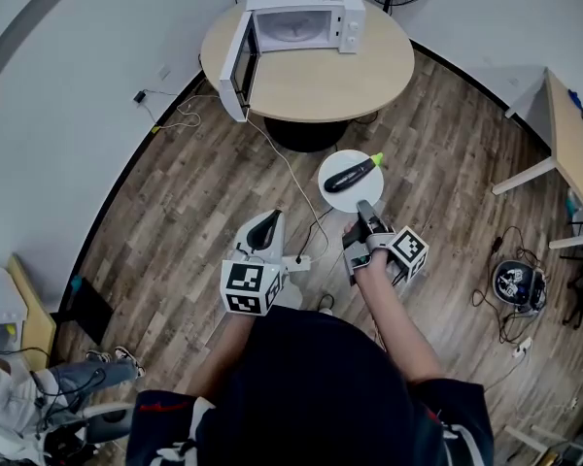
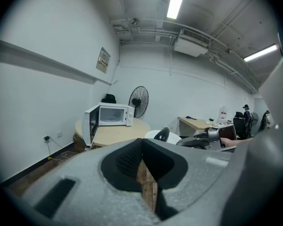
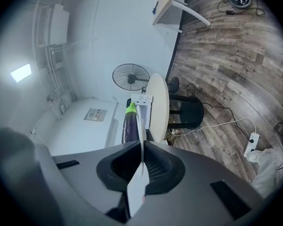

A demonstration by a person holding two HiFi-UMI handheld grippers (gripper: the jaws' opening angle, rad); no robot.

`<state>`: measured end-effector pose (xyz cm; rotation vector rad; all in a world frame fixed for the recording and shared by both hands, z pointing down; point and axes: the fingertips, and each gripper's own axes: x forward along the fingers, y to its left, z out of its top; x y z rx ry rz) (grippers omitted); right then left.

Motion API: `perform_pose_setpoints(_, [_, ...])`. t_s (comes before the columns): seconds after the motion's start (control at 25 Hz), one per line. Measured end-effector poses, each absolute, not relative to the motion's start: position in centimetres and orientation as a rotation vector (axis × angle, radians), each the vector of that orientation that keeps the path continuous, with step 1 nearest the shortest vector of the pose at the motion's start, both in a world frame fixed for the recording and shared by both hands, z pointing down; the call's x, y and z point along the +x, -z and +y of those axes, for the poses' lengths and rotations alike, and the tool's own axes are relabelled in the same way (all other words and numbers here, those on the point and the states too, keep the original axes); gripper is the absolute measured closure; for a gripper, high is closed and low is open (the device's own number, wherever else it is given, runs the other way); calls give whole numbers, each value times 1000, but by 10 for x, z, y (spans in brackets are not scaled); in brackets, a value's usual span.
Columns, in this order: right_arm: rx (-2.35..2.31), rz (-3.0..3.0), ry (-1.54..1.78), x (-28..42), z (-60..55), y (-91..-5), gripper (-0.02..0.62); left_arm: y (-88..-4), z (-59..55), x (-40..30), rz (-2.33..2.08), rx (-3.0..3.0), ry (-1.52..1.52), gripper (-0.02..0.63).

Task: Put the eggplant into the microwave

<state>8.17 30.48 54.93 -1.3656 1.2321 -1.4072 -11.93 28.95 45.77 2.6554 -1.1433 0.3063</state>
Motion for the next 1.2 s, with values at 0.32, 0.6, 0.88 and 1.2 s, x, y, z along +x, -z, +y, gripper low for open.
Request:
perform_pose_setpoints(0.32, [-1386, 1236, 1413, 64, 270, -546, 574, -461, 258, -137, -1125, 2639, -306, 589])
perform_pose_setpoints(0.6, [-1400, 1223, 1411, 53, 242, -547, 574, -464, 230, -148, -1092, 2637, -293, 589])
perform_pose_setpoints(0.88, [-1408, 1227, 1433, 43, 216, -554, 574, -478, 205, -159, -1097, 2609, -296, 589])
perform_pose_setpoints(1.2, [-1378, 1260, 1495, 64, 144, -560, 574, -483, 148, -134, -1153, 2560, -327, 589])
